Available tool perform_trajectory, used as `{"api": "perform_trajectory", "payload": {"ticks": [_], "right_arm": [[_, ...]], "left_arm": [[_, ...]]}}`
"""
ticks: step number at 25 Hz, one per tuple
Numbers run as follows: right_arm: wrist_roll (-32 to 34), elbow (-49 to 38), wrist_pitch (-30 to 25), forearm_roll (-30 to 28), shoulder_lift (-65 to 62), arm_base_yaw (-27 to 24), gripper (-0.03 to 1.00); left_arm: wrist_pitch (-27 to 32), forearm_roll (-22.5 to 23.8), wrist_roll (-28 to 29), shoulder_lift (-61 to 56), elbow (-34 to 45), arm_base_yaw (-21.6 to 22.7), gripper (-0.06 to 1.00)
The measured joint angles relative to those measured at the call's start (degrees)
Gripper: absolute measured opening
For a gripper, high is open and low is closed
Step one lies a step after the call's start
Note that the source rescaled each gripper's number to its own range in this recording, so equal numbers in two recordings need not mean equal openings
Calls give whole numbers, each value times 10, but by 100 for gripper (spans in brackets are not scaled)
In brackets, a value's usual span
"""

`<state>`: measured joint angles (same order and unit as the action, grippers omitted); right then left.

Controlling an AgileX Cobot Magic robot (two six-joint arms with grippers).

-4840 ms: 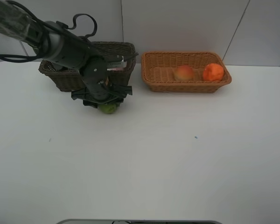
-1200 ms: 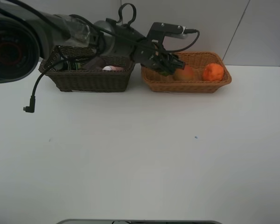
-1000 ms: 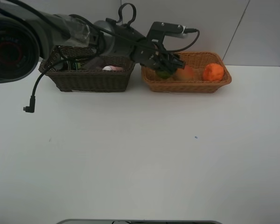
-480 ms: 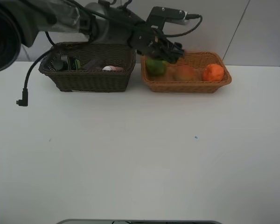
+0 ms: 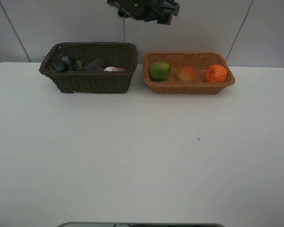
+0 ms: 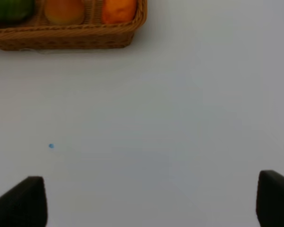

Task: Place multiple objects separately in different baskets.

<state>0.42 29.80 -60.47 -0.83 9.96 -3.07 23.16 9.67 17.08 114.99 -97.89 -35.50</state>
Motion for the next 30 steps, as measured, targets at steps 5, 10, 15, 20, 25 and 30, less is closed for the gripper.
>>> {"api": "perform_trajectory", "payload": {"ticks": [5, 10, 15, 20, 25, 30], "right_arm": [[0, 0, 0, 0, 0, 0, 91], [0, 0, 0, 0, 0, 0, 91], [0, 0, 0, 0, 0, 0, 91], [0, 0, 0, 0, 0, 0, 91], [0, 0, 0, 0, 0, 0, 91], [0, 0, 0, 0, 0, 0, 91]], "left_arm": [[38, -15, -10, -117, 100, 64, 96], [57, -15, -11, -272, 228, 147, 96], [92, -17, -11, -449, 356, 229, 96], [155, -17, -13, -647, 489, 266, 96], [234, -44, -28, -831, 594, 267, 96], [312, -85, -57, -968, 651, 267, 96]]}}
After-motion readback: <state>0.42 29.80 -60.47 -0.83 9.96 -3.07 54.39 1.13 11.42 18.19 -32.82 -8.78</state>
